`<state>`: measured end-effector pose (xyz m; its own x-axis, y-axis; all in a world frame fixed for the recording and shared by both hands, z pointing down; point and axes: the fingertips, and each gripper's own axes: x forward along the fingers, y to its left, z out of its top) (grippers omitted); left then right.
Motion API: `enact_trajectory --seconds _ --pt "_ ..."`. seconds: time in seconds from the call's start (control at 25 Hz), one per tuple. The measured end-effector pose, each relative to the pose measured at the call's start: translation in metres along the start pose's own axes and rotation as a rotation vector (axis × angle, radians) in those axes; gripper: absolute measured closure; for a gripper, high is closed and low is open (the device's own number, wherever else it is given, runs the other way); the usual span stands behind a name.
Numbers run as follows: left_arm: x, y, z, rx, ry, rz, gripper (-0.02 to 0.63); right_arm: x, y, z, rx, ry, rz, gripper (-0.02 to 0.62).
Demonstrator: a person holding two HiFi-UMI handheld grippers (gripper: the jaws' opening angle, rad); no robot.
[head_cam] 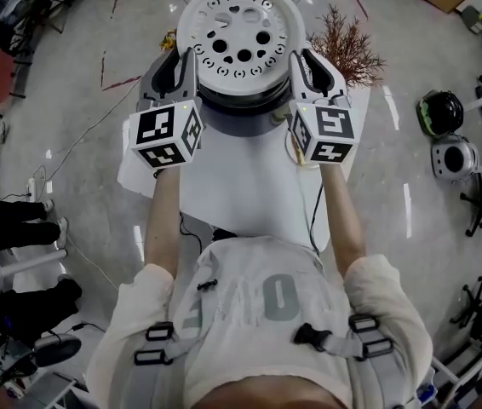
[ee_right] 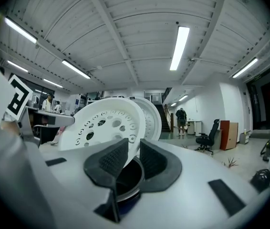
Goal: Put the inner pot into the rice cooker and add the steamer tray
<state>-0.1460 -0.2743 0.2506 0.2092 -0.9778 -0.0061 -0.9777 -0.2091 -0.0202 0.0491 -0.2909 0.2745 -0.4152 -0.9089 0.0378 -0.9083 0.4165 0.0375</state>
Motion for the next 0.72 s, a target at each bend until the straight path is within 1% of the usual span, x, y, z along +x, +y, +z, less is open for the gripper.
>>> enact_trajectory --seconds 0.12,0.36,0.52,0.72 --pt "0.009 0.002 -0.020 -0.012 0.050 0.001 0.515 0.006 -0.001 -0.018 0.007 0.056 0.005 0.515" --pt "0.017 0.006 -0.050 -0.038 0.107 0.008 0.515 0.013 -0.001 -0.043 0.003 0.125 0.009 0.514" --pt "0.019 0.004 -0.061 -0.045 0.129 0.009 0.515 0.012 -0.003 -0.054 0.001 0.152 0.006 0.514" --pt "0.017 0.008 -0.070 -0.056 0.152 0.018 0.515 0.014 0.001 -0.057 -0.015 0.163 0.012 0.514"
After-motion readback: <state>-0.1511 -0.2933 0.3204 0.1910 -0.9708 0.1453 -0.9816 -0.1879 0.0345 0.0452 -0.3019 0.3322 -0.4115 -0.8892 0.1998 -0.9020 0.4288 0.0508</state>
